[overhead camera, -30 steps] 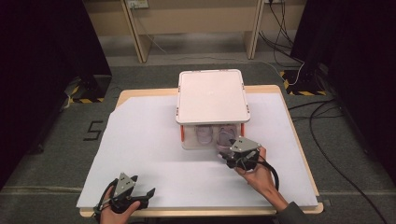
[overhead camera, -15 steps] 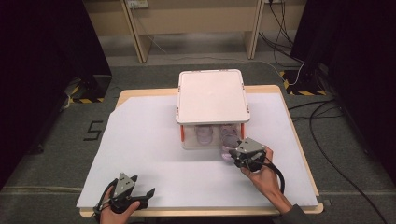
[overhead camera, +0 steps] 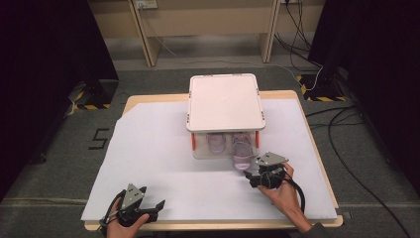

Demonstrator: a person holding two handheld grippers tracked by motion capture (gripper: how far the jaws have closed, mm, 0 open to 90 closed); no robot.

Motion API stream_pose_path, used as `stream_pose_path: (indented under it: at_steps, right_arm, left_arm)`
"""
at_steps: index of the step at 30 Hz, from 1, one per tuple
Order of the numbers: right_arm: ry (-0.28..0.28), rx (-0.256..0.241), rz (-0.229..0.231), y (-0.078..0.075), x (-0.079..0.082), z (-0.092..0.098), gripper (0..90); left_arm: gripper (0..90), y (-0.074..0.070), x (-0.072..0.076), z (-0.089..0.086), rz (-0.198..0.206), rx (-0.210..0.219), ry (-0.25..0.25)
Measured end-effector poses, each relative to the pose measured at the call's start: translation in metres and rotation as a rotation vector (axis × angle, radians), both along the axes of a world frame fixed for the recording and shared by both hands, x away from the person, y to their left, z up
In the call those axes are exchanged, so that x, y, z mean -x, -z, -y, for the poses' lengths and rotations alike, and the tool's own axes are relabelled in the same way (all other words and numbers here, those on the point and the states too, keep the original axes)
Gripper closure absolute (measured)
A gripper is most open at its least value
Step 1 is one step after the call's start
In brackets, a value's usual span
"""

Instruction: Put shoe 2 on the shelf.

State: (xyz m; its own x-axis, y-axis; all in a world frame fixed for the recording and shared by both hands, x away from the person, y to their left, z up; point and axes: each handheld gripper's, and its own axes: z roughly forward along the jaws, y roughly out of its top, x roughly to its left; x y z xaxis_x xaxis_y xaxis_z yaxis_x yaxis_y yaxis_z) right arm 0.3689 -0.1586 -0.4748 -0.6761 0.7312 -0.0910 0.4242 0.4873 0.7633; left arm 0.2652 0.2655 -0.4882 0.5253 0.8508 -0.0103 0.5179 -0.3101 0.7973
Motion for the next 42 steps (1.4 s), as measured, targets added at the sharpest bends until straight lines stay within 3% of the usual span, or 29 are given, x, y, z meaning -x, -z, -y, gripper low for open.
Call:
stream_pose_path:
  at_steps: [3,6,7,10,14,22,26,37,42]
  right_arm:
    - [-0.004,0.025,-0.001,0.006,-0.001,-0.009,31.3]
    - [-0.010,0.042,0.018,0.007,-0.005,-0.012,40.7]
    - [-0.014,0.039,0.008,0.006,-0.006,-0.012,48.1]
    - [-0.011,0.138,0.077,0.004,-0.009,-0.009,56.0]
    - [-0.021,0.071,0.052,0.005,-0.023,-0.002,56.2]
    - [-0.057,0.072,0.072,0.000,-0.044,-0.018,62.4]
    - [-0.032,0.091,0.075,0.000,-0.054,-0.028,62.4]
    - [0.002,0.073,0.072,0.002,-0.069,-0.036,63.2]
    - [0.027,0.046,0.043,0.001,-0.065,-0.037,50.2]
  left_arm:
    - [16.6,0.000,0.000,0.000,-0.002,-0.002,0.000]
    - [16.5,0.000,0.000,0.000,-0.001,0.000,-0.001]
    - [16.5,0.000,0.000,0.000,-0.002,-0.002,0.000]
    - [16.6,0.000,0.000,0.000,-0.003,-0.002,0.000]
    - [16.5,0.001,-0.001,0.001,-0.007,-0.001,-0.002]
    - [16.6,0.002,-0.001,0.001,-0.012,-0.007,-0.001]
    - [16.5,0.002,-0.001,0.001,-0.010,-0.005,-0.002]
    - [16.6,0.002,-0.001,0.001,-0.010,-0.006,0.001]
    - [16.6,0.001,0.000,0.001,-0.007,-0.004,0.000]
